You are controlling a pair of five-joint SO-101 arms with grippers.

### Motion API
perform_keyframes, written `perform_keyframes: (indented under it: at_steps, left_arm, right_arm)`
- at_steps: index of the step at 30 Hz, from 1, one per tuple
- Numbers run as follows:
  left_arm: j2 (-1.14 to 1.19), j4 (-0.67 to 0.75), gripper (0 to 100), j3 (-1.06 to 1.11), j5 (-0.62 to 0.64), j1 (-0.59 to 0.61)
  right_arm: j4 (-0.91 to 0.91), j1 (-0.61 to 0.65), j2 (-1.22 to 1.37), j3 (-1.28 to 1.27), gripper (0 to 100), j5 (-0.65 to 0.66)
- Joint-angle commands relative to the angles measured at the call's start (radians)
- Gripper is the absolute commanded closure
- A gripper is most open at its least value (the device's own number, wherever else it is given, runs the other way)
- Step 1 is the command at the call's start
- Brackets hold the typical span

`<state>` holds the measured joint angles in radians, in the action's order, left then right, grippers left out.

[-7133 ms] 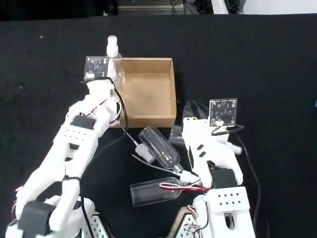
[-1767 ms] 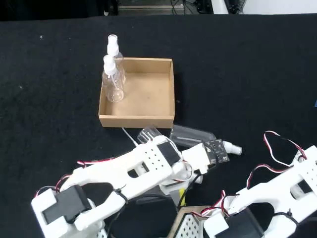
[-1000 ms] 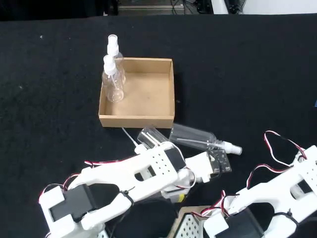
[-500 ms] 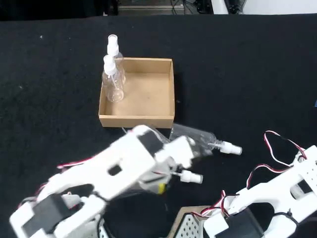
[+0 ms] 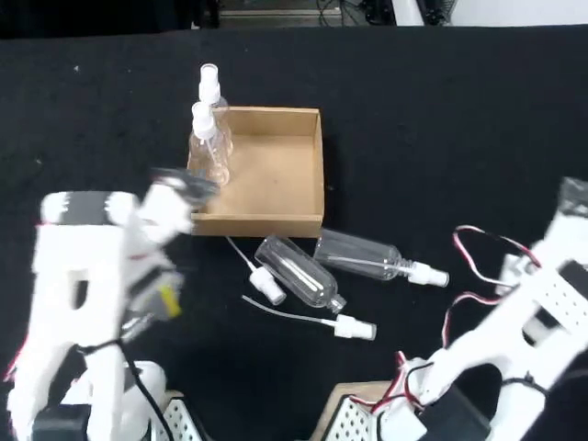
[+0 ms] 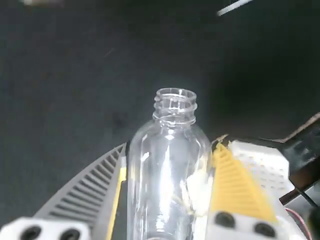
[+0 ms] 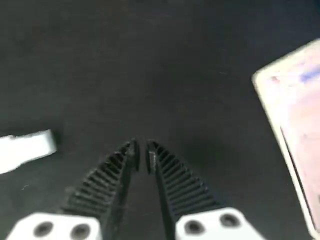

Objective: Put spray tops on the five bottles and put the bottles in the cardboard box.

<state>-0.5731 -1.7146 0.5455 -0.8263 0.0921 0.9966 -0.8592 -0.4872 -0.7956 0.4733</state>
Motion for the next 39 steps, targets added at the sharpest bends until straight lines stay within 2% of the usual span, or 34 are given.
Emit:
perform_keyframes:
  at_steps: [1,6,11,17,23,26,34,39]
  left_arm:
    - [-0.005,0.051,77,-0.054,-0.11,0.381]
    - [0.084,0.307,77,-0.05,-0.118,0.696]
    - [0.275,0.494,77,-0.062,-0.074,0.885]
    - [0.5,0.566,76,-0.148,-0.071,1.007]
    - [0.649,0.56,63,-0.242,-0.222,1.073]
    - [0.664,0.559,62,-0.288,-0.255,1.089]
    - [0.669,0.562,62,-0.294,-0.399,1.069]
    - [0.671,0.566,62,-0.294,-0.411,1.064]
  right_arm:
    - [0.094,0.132,-0.008,0.081,98.6,0.0]
    - [0.161,0.33,-0.01,0.101,98.6,-0.005]
    - [0.158,0.52,-0.09,0.036,98.6,-0.005]
    - [0.157,0.845,-0.271,-0.136,98.6,-0.006]
    - [0.069,1.085,-0.409,-0.328,98.6,-0.143]
    - [0.015,1.132,-0.466,-0.417,98.6,-0.158]
    - [0.011,1.131,-0.587,-0.512,98.7,-0.158]
    - [0.009,1.131,-0.634,-0.533,98.7,-0.16]
